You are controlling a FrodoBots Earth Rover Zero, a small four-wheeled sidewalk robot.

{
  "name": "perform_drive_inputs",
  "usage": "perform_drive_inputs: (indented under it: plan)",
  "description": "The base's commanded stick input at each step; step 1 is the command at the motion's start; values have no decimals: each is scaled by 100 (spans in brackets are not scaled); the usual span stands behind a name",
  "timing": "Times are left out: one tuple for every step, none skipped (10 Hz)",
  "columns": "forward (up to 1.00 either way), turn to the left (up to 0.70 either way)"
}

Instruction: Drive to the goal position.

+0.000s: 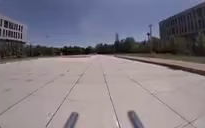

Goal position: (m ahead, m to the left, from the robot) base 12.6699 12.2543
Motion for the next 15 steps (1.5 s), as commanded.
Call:
perform_drive_inputs:
  plan:
    - [70, 1]
    - [70, 1]
    - [70, 1]
    - [70, 1]
    - [70, 1]
    - [70, 1]
    - [70, 1]
    - [70, 1]
    - [70, 1]
    - [70, 1]
    - [70, 1]
    - [70, 1]
    - [70, 1]
    - [70, 1]
    - [70, 1]
